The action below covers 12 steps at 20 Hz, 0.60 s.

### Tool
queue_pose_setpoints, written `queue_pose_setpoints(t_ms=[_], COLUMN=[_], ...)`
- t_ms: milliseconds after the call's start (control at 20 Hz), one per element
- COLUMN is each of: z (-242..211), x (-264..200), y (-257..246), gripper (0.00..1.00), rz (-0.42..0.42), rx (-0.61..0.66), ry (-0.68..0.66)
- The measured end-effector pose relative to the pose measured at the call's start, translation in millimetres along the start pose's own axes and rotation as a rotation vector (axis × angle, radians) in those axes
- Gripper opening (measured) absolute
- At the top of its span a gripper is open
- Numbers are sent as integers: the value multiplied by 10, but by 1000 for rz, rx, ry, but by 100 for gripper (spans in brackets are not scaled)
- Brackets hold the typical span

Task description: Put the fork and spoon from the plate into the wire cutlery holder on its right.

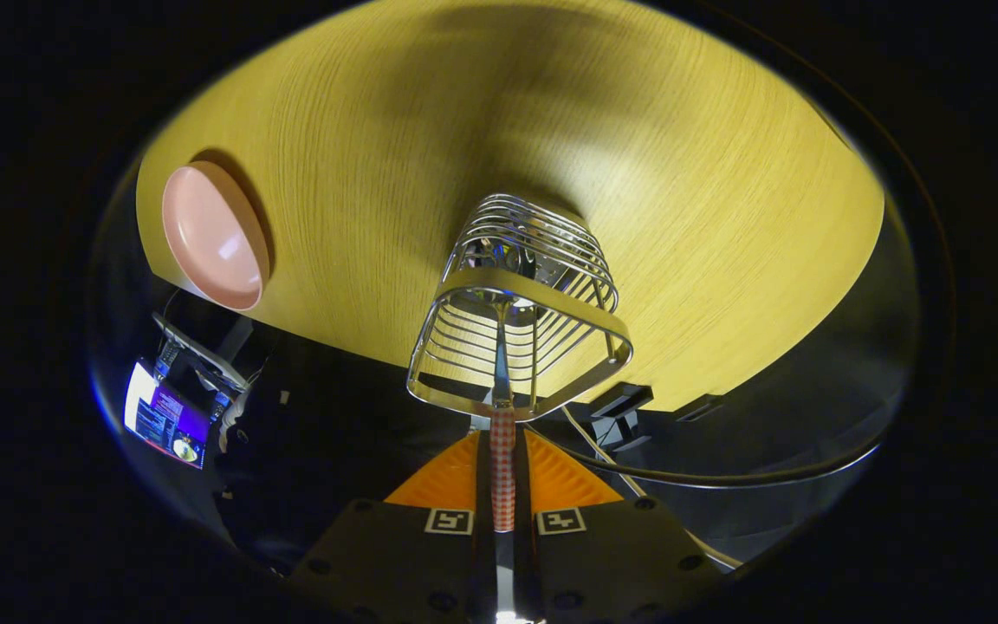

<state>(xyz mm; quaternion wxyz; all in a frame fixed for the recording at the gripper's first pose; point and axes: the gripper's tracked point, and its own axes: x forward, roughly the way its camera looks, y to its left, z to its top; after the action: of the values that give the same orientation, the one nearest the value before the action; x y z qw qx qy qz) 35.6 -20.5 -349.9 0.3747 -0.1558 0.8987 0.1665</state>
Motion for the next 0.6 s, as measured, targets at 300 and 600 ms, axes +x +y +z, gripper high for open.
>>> queue_pose_setpoints(t_ms=[300, 600], z=[119, 258], x=[4, -164], y=[7, 57], gripper=[17, 51], rz=[27, 76], rx=[9, 27], ry=[-100, -307])
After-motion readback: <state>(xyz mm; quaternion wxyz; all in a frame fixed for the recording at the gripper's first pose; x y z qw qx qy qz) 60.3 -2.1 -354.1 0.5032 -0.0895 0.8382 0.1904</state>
